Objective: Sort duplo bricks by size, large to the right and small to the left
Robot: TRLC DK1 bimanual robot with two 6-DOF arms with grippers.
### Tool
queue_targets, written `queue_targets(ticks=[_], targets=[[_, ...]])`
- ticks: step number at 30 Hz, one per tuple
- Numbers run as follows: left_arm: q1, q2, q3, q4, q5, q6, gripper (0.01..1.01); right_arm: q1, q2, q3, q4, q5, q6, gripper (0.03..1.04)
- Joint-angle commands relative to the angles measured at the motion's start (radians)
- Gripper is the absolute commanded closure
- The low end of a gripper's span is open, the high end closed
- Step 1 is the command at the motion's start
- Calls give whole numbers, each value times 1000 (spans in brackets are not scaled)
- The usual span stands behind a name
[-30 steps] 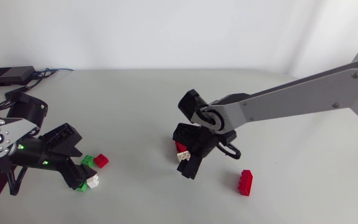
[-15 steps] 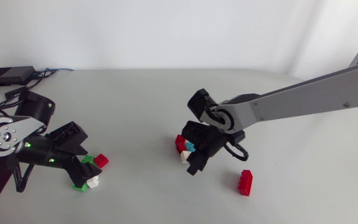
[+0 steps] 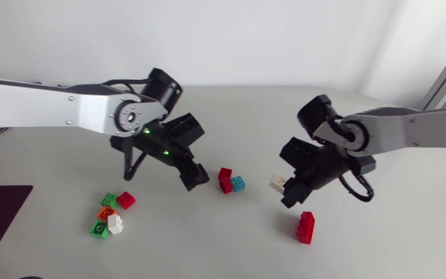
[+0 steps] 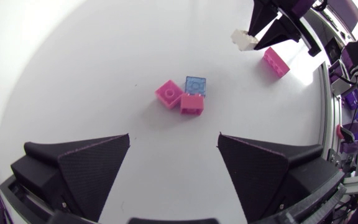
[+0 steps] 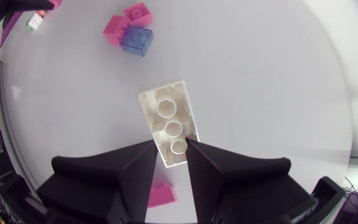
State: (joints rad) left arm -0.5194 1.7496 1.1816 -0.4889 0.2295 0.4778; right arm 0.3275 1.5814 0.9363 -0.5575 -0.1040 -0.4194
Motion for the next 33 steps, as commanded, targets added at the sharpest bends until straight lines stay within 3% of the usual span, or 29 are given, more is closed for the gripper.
queue_targets(ticks=[1,9,10,12,15,28,29,30,31,33], targets=[[-47,96,78,4,7,-36,41,-65,-37,-56,-39,4,-51,734],[-123,248,170,4,7,-34,41,-295,-120,-137,-76,-2,-173,680],[-123,260,176,3,7,-34,41,-311,-123,-145,-79,-2,-179,598],[-122,277,184,1,7,-36,41,-331,-130,-163,-82,-5,-196,280],[-120,309,200,-8,7,-34,41,-349,-147,-182,-78,-11,-203,67],[-114,376,283,-14,7,-41,62,-354,-216,-183,-104,-36,-200,62],[-117,372,280,-23,7,-39,113,-354,-221,-183,-108,-36,-200,62],[-120,367,277,-27,7,-39,248,-354,-224,-183,-113,-36,-200,62],[-119,367,276,-27,-1,-41,443,-355,-230,-182,-116,-36,-200,62],[-105,370,276,-30,-10,-45,700,-355,-241,-179,-120,-37,-199,62]])
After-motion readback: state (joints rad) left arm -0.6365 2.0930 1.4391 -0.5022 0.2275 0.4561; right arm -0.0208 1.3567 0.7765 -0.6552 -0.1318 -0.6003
